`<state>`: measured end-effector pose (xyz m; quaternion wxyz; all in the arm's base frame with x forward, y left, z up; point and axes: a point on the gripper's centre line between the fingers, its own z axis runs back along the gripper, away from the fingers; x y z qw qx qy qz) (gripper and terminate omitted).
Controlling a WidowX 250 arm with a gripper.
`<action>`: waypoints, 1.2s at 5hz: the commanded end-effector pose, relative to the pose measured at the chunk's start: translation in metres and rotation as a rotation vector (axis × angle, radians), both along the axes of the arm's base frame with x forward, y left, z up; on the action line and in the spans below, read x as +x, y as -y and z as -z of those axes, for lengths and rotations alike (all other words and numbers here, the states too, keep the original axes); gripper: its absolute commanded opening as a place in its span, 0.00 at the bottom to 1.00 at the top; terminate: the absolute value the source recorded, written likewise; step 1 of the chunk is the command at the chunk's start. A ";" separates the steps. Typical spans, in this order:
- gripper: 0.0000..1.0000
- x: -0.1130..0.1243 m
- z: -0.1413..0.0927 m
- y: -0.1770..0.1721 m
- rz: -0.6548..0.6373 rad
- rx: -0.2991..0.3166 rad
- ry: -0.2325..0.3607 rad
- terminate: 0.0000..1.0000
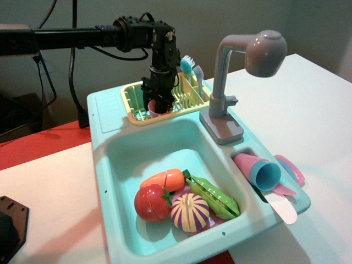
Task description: Put cup from drying rack to sink
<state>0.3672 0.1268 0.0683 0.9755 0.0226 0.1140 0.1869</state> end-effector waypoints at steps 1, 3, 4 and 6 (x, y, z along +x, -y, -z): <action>0.00 0.003 -0.031 0.000 0.013 0.014 0.096 0.00; 0.00 0.002 -0.038 0.003 0.014 0.004 0.128 0.00; 0.00 0.006 -0.067 0.000 0.010 0.012 0.212 0.00; 0.00 0.017 -0.112 0.003 0.016 0.035 0.324 0.00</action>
